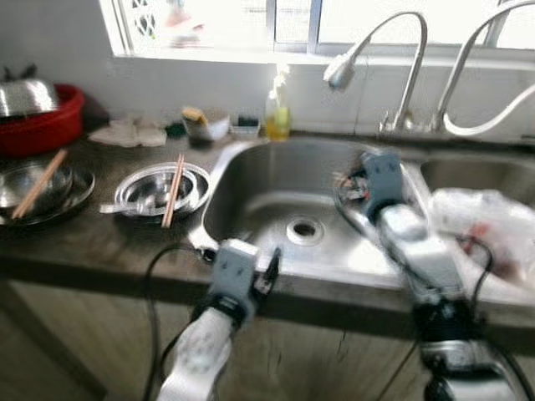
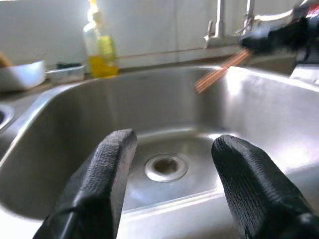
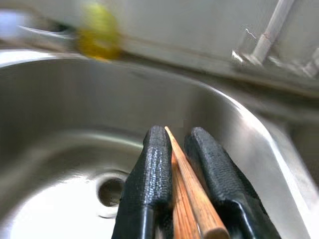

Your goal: Kitchen organization

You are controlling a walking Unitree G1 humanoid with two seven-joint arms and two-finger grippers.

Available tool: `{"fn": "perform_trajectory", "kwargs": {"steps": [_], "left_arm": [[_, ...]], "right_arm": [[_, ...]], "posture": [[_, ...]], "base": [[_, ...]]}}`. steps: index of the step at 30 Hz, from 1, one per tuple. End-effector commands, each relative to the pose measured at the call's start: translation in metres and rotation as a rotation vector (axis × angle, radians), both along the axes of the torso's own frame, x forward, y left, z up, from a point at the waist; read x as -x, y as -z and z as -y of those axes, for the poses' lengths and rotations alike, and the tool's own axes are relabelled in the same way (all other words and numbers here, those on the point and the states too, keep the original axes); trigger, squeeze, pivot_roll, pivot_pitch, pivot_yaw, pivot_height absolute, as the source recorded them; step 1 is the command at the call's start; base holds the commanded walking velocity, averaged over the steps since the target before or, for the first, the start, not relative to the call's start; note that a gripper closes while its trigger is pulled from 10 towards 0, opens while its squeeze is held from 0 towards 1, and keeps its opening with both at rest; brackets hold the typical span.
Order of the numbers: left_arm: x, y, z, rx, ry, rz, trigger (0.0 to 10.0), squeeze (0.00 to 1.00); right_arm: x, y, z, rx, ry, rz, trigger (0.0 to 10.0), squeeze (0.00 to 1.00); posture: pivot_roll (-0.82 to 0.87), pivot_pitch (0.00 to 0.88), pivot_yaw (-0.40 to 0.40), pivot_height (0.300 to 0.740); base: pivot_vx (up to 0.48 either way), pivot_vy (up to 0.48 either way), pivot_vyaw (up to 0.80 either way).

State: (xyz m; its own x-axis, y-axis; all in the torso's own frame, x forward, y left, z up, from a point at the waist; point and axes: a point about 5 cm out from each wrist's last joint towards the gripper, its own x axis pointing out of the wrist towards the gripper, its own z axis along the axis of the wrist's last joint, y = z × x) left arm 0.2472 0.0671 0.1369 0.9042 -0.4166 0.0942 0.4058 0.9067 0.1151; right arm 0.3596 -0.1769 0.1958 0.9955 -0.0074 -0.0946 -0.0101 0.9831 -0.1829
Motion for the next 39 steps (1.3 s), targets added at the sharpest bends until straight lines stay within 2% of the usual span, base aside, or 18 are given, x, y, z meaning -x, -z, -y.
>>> {"fn": "perform_trajectory", "kwargs": {"steps": [1, 7, 9, 20, 21, 25, 30, 31, 36, 38, 39], "left_arm": [[-0.003, -0.002, -0.008, -0.022, -0.025, 0.014, 10.0, 0.0], [-0.001, -0.001, -0.007, -0.02, -0.021, 0.006, 10.0, 0.0], [0.001, 0.0, -0.006, -0.015, -0.019, 0.001, 10.0, 0.0], [0.006, 0.001, -0.005, -0.01, -0.019, -0.011, 10.0, 0.0], [0.007, 0.001, -0.005, -0.012, -0.021, -0.013, 10.0, 0.0], [0.007, 0.003, -0.007, -0.016, -0.029, -0.019, 10.0, 0.0], [0.007, 0.003, -0.007, -0.016, -0.031, -0.02, 10.0, 0.0], [0.008, 0.004, -0.007, -0.018, -0.029, -0.024, 10.0, 0.0], [0.007, 0.003, -0.006, -0.017, -0.027, -0.025, 10.0, 0.0], [0.006, 0.003, -0.006, -0.018, -0.027, -0.025, 10.0, 0.0], [0.006, 0.003, -0.006, -0.018, -0.027, -0.025, 10.0, 0.0]], "right_arm": [[-0.004, -0.009, -0.012, 0.012, -0.042, 0.015, 10.0, 0.0], [-0.008, 0.002, -0.012, 0.051, -0.049, -0.067, 10.0, 0.0], [-0.011, 0.013, -0.008, 0.094, -0.033, -0.13, 10.0, 0.0], [-0.013, 0.036, -0.007, 0.12, -0.051, -0.244, 10.0, 0.0], [-0.012, 0.039, -0.007, 0.13, -0.056, -0.26, 10.0, 1.0], [-0.012, 0.045, -0.009, 0.12, -0.061, -0.277, 10.0, 1.0], [-0.013, 0.04, -0.008, 0.095, -0.029, -0.23, 10.0, 1.0], [-0.012, 0.035, -0.005, 0.086, -0.01, -0.2, 10.0, 0.0], [-0.009, 0.032, -0.002, 0.06, 0.003, -0.158, 10.0, 0.0], [-0.001, 0.021, -0.002, 0.013, 0.012, -0.047, 10.0, 0.0], [-0.001, 0.021, -0.002, 0.013, 0.012, -0.047, 10.0, 0.0]], "posture": [[0.09, 0.0, -0.045, 0.74], [0.09, 0.0, -0.048, 0.74], [0.09, 0.0, -0.049, 0.74], [0.1, 0.0, -0.058, 0.74], [0.1, 0.0, -0.059, 0.74], [0.1, 0.0, -0.059, 0.74], [0.09, 0.0, -0.054, 0.74], [0.09, 0.0, -0.054, 0.74], [0.09, 0.0, -0.052, 0.74], [0.09, 0.0, -0.049, 0.74], [0.09, 0.0, -0.049, 0.74]], "base": [[0.0, 0.0, 0.0], [0.0, 0.0, 0.0], [0.0, 0.0, 0.0], [0.0, 0.0, 0.0], [0.0, 0.0, 0.0], [0.0, 0.0, 0.0], [0.0, 0.0, 0.0], [0.0, 0.0, 0.0], [0.0, 0.0, 0.0], [0.0, 0.0, 0.0], [0.0, 0.0, 0.0]]}}
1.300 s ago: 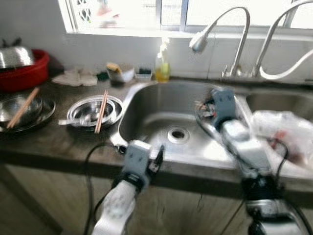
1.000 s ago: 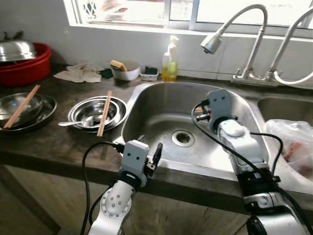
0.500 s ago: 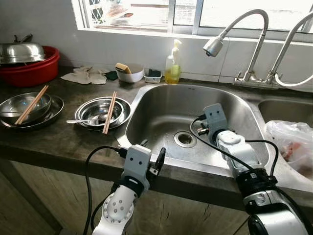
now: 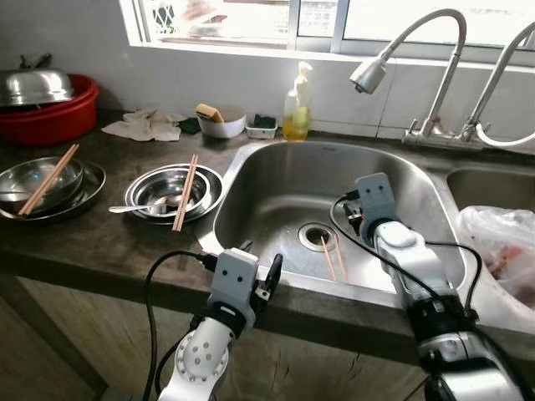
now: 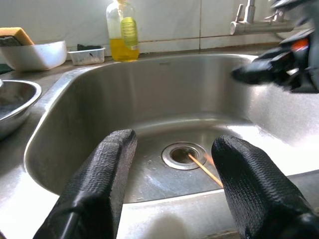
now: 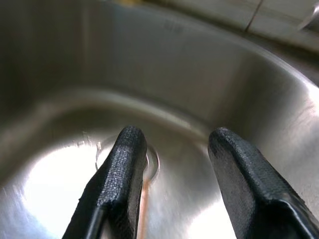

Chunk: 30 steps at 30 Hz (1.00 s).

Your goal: Kitchen organization

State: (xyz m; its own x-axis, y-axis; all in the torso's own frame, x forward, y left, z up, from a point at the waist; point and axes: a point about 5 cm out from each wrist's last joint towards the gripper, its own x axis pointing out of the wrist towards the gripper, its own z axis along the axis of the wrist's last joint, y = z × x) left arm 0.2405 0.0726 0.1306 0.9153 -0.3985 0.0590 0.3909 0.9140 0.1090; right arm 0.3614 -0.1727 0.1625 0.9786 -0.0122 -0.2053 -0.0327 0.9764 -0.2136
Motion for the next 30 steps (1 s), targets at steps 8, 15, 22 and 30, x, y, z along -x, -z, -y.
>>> {"fn": "perform_trajectory", "kwargs": {"steps": [8, 15, 22, 30], "left_arm": [[0.0, -0.003, -0.001, -0.016, 0.0, 0.011, 10.0, 0.0], [0.001, -0.004, -0.001, -0.017, 0.008, 0.018, 10.0, 0.0], [0.008, -0.004, -0.002, -0.01, 0.013, 0.02, 10.0, 0.0], [0.014, -0.003, -0.002, 0.014, -0.006, 0.013, 10.0, 0.0]], "right_arm": [[0.03, -0.042, -0.003, -0.107, -0.004, 0.328, 10.0, 0.0], [0.073, -0.043, -0.01, -0.14, -0.028, 0.424, 10.0, 0.0], [0.108, -0.031, -0.018, -0.172, -0.055, 0.457, 10.0, 0.0], [0.13, -0.021, -0.023, -0.165, -0.078, 0.438, 10.0, 0.0]], "posture": [[0.08, 0.0, -0.04, 0.74], [0.06, 0.0, -0.026, 0.74], [0.05, 0.0, -0.022, 0.74], [0.04, 0.0, -0.015, 0.74]], "base": [[0.0, 0.0, 0.0], [0.0, 0.0, 0.0], [0.0, 0.0, 0.0], [0.0, 0.0, 0.0]]}}
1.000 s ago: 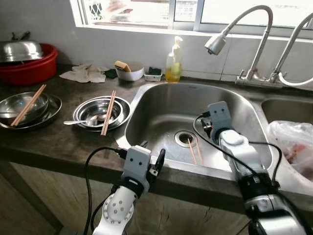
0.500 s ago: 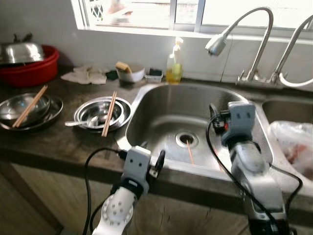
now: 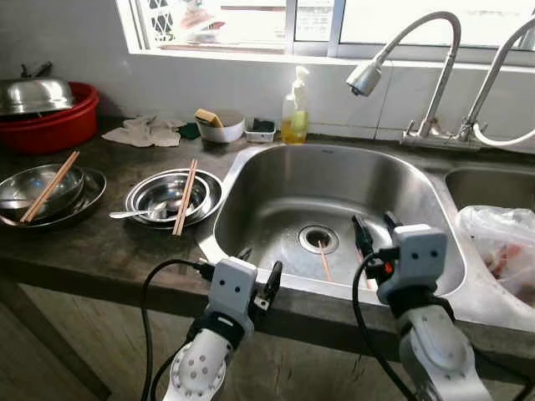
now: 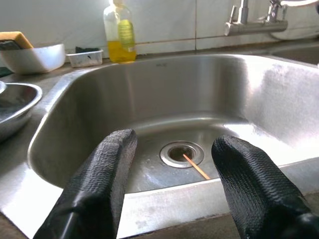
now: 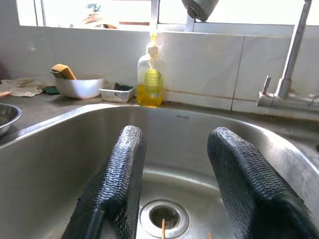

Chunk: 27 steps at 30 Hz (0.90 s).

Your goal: Kitchen organization

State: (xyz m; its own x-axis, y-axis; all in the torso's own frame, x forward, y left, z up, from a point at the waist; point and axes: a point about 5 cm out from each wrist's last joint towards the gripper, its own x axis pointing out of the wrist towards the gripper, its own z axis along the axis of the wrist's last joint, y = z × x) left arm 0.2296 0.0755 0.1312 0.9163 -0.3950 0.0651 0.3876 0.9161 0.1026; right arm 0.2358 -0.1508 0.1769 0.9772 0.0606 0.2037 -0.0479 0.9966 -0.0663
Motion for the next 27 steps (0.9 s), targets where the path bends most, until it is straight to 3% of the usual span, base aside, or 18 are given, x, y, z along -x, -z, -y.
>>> {"fn": "perform_trajectory", "kwargs": {"steps": [1, 27], "left_arm": [[0.004, -0.002, 0.001, -0.001, -0.007, 0.006, 10.0, 0.0], [0.006, 0.004, -0.001, -0.013, -0.026, -0.023, 10.0, 0.0]], "right_arm": [[0.006, -0.006, -0.003, -0.007, -0.006, 0.027, 10.0, 0.0], [0.006, 0.006, -0.019, -0.037, -0.037, -0.018, 10.0, 0.0]], "posture": [[0.04, 0.0, -0.015, 0.74], [0.05, 0.0, -0.023, 0.74]], "base": [[0.0, 0.0, 0.0], [-0.286, 0.0, 0.0]]}}
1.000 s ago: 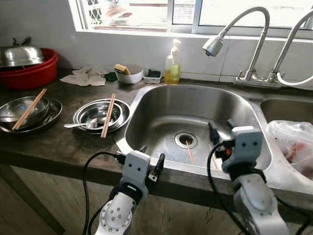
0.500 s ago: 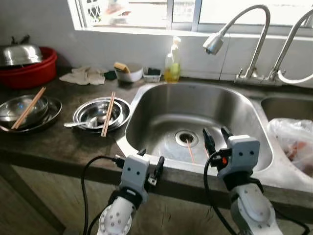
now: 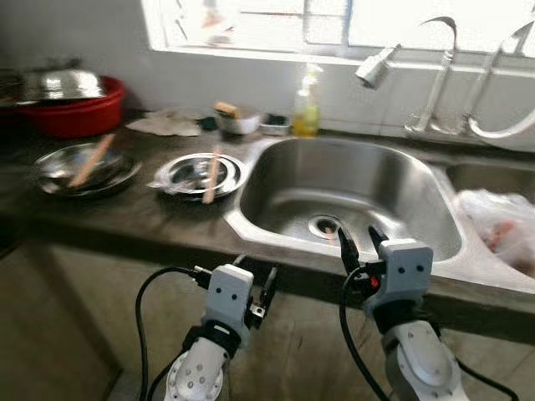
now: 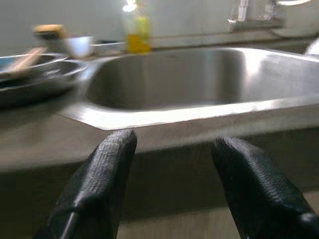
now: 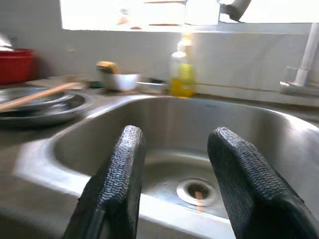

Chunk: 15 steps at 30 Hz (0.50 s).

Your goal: Kitchen organization

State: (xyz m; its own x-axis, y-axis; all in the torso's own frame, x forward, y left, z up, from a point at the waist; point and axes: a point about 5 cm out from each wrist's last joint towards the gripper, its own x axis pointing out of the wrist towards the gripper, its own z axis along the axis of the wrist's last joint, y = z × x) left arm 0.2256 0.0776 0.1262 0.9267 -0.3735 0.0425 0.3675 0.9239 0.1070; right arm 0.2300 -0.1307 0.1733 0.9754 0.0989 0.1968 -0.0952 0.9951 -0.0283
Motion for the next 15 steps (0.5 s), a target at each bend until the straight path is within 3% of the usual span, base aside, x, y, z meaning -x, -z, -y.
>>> {"fn": "perform_trajectory", "kwargs": {"steps": [1, 15], "left_arm": [[0.002, -0.001, 0.002, -0.001, -0.002, -0.004, 10.0, 0.0], [0.003, 0.002, 0.002, -0.007, 0.002, -0.014, 10.0, 0.0]], "right_arm": [[0.0, 0.002, 0.001, 0.002, 0.01, -0.011, 10.0, 0.0], [0.001, 0.013, 0.001, 0.012, 0.016, -0.064, 10.0, 0.0]], "posture": [[0.05, 0.0, -0.024, 0.74], [0.05, 0.0, -0.027, 0.74]], "base": [[-0.311, 0.0, 0.0], [-0.32, 0.0, 0.0]]}}
